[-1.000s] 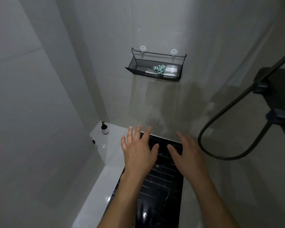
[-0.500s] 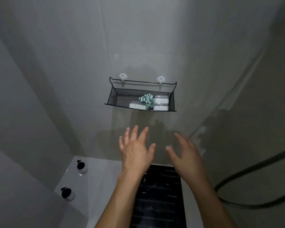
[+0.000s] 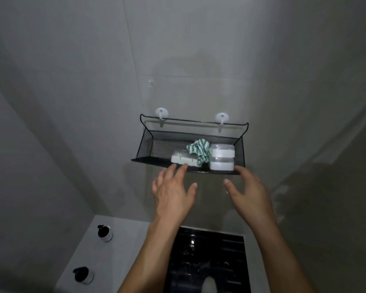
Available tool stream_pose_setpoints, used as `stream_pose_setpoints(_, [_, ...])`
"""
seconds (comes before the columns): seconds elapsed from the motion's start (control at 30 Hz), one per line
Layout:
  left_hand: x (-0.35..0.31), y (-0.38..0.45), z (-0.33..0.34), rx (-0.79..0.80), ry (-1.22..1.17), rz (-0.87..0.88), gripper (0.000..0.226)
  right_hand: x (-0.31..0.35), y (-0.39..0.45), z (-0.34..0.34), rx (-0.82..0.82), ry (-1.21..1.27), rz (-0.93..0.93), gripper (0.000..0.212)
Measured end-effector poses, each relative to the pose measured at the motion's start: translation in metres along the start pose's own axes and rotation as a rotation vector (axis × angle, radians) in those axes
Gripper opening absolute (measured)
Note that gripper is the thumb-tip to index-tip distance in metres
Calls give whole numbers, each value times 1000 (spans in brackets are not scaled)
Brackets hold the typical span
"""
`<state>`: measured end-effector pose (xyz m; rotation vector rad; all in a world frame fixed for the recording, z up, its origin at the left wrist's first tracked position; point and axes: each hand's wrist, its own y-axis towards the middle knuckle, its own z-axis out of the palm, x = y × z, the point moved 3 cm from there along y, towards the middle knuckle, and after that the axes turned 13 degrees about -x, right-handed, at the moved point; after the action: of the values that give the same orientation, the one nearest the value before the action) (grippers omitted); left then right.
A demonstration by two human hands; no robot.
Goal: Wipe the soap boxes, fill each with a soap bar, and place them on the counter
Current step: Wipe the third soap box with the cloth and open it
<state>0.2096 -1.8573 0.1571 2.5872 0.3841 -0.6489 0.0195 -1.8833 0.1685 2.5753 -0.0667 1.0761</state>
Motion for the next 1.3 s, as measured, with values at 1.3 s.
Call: stream_pose_setpoints(1.3, [-30,191,126,189,-415,67,35,-36,179,69,-31,-2,213,13])
